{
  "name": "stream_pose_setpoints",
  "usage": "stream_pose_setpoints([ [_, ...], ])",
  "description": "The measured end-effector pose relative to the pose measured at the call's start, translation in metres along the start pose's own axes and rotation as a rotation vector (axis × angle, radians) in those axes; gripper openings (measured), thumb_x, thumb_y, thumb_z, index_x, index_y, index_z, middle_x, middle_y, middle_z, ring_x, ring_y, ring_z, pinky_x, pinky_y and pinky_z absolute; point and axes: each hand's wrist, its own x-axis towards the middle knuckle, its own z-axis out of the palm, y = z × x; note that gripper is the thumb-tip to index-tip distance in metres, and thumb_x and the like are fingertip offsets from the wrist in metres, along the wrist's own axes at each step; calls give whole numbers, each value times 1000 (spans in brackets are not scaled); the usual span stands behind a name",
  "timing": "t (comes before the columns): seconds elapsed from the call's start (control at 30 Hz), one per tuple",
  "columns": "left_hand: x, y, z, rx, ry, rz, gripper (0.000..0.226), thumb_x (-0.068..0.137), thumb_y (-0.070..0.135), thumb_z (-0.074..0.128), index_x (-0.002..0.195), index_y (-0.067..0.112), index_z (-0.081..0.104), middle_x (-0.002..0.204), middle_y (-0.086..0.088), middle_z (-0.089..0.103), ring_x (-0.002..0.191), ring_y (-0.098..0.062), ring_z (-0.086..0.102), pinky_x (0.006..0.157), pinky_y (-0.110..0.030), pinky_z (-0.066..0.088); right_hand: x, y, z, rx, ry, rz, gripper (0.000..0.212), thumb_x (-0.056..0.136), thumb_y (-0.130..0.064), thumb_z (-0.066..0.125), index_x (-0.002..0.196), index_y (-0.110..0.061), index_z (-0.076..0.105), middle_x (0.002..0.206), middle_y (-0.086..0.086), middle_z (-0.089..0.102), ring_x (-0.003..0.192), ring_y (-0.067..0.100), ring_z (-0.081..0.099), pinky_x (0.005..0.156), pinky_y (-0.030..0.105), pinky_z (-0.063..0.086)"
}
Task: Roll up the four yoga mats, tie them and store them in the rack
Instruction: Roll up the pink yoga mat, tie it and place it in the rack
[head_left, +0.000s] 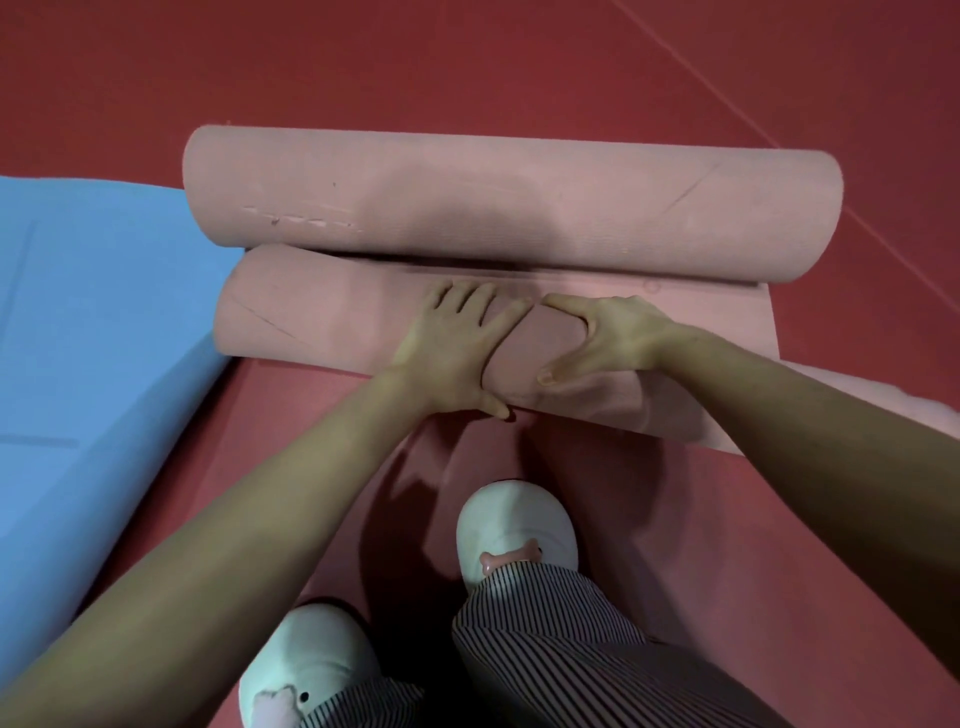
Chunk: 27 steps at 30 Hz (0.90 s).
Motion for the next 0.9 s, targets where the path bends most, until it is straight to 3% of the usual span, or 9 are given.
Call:
stream_pose_setpoints([
  [0.07,-1,5,-3,36,-52,-47,121,49,76,73,148,20,31,140,-17,44,128,-34,40,107,-44,23,0,0,1,-7,9,-4,100,61,-69,71,145,-41,27,139,-5,51,129,21,44,100,26,32],
  [0.23,-13,16,9,28,154,-20,106,30,67,79,118,10,60,102,-16,64,91,-33,63,87,-40,37,-1,0,15,-135,7,-43,97,63,-66,71,144,-38,25,134,-5,55,122,21,50,95,28,34],
  [0.33,-12,10,11,-10,182,-31,106,29,70,77,117,13,62,103,-12,66,92,-30,65,85,-36,40,0,1,13,-135,7,-40,92,64,-65,71,140,-38,28,133,-6,54,120,21,51,92,27,34],
  [0.4,-4,4,3,-27,123,-26,112,28,76,75,122,17,61,111,-8,66,101,-27,64,86,-35,37,3,3,8,-39,-46,-11,94,63,-67,70,142,-38,29,138,-8,49,125,19,47,100,28,34],
  [0.5,16,-3,-18,-34,-143,-59,117,40,84,67,141,31,40,134,4,54,123,-18,51,97,-34,33,6,6,0,167,-71,-49,92,63,-66,70,143,-36,35,138,-12,48,126,14,46,105,30,36],
  [0.63,44,-11,-36,-72,-339,-86,110,42,85,65,138,40,35,127,9,58,117,-18,55,93,-35,42,-1,2,2,-27,168,-82,81,72,-65,64,140,-29,38,138,-5,48,124,18,45,97,32,35],
  [0.77,52,-11,-42,-108,-395,-103,108,41,81,68,137,41,36,121,8,61,111,-21,58,87,-34,45,-8,-12,26,-185,254,-32,118,55,-72,70,148,-24,16,148,-1,31,134,23,32,109,44,26],
  [0.9,42,-6,-39,-60,-349,-105,109,44,81,67,139,39,34,128,5,57,118,-21,54,94,-36,40,-4,-12,26,-281,271,-20,118,53,-73,69,148,-24,17,144,3,37,124,27,43,102,43,30],
])
